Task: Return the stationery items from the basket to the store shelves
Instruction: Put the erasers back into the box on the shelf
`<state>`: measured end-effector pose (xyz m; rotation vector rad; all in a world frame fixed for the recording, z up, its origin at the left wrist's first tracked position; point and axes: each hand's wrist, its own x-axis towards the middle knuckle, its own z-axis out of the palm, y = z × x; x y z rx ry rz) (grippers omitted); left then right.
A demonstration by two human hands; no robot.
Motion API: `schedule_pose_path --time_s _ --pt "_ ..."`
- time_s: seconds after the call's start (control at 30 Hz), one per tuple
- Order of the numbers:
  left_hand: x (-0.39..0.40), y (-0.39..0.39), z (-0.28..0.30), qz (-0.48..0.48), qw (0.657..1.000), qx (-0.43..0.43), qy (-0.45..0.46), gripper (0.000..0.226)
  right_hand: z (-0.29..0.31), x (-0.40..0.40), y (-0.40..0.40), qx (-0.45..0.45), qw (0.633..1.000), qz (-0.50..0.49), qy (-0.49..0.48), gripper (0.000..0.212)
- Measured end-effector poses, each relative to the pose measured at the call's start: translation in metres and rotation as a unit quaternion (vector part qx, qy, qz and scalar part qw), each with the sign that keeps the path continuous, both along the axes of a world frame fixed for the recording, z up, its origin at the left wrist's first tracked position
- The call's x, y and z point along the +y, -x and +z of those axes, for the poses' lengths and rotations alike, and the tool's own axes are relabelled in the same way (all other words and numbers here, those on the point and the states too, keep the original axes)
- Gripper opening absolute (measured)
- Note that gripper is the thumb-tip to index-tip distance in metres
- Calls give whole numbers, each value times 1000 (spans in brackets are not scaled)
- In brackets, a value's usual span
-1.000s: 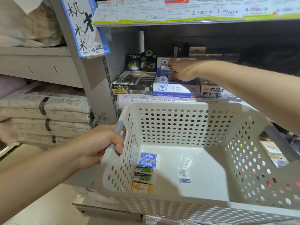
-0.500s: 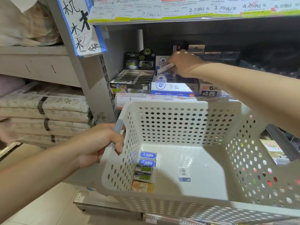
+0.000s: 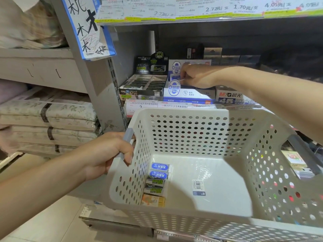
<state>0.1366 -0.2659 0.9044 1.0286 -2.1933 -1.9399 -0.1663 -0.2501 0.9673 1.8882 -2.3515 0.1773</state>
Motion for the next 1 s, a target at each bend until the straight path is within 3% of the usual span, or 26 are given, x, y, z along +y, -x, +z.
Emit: schedule_pose_path --time_s 0.13,0.27,0.43,0.6,0.8,1.0 --pt "-4 2 -3 4 1000 -3 7 25 1 1 0 -14 1000 1 -27 35" --pt "-7 3 -6 9 1000 -4 9 26 10 -6 7 -16 998 -11 58 31" --pt "-13 7 -9 20 1000 -20 11 42 1 -16 10 -33 999 -15 36 24" --pt "-18 10 -10 43 998 -33 14 47 5 -17 7 -67 997 -24 25 30" --pt "-19 8 -10 49 998 -35 13 39 5 -11 6 52 997 -21 43 31" --pt "-22 6 -12 43 998 -36 12 50 25 5 1 -122 991 -16 -49 45"
